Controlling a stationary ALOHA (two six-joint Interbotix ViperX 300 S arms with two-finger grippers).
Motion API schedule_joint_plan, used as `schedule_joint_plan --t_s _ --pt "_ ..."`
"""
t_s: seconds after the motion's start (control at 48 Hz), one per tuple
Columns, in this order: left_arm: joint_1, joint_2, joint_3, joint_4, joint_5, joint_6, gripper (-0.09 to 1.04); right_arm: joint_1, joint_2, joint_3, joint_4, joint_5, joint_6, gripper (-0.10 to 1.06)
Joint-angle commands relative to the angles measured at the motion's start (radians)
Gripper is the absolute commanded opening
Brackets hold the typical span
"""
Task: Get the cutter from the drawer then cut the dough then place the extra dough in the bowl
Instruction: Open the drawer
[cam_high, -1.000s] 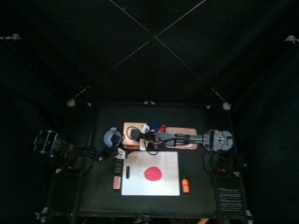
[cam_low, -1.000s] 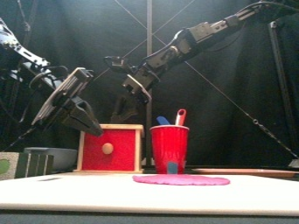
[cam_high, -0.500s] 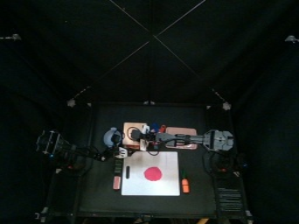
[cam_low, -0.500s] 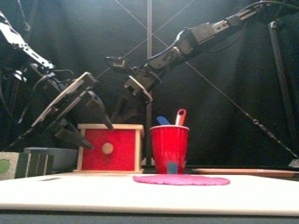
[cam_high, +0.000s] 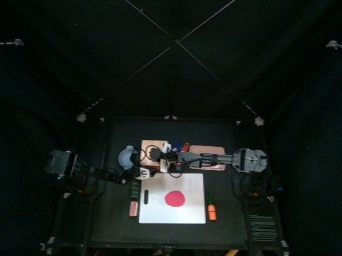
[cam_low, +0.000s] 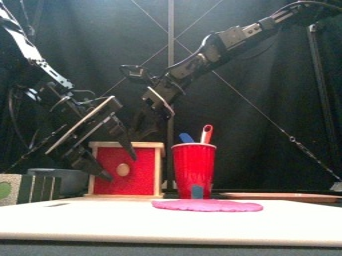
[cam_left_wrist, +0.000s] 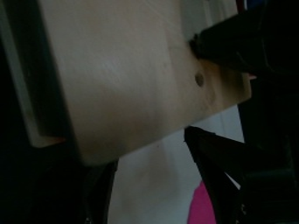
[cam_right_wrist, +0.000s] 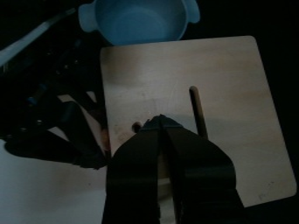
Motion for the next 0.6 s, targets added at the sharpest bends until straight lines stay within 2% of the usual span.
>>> schedule_joint_plan --t_s 0.021,0.604 --pt "0.015 -0.002 -0.02 0.003 -0.023 0.005 0.9 -0.002 -0.005 0.011 0.003 0.023 0.002 0.03" --pt "0.02 0.051 -0.035 0.046 -0.015 0.005 0.67 0.0 -0.003 0.015 0.003 0.023 0.011 0.03"
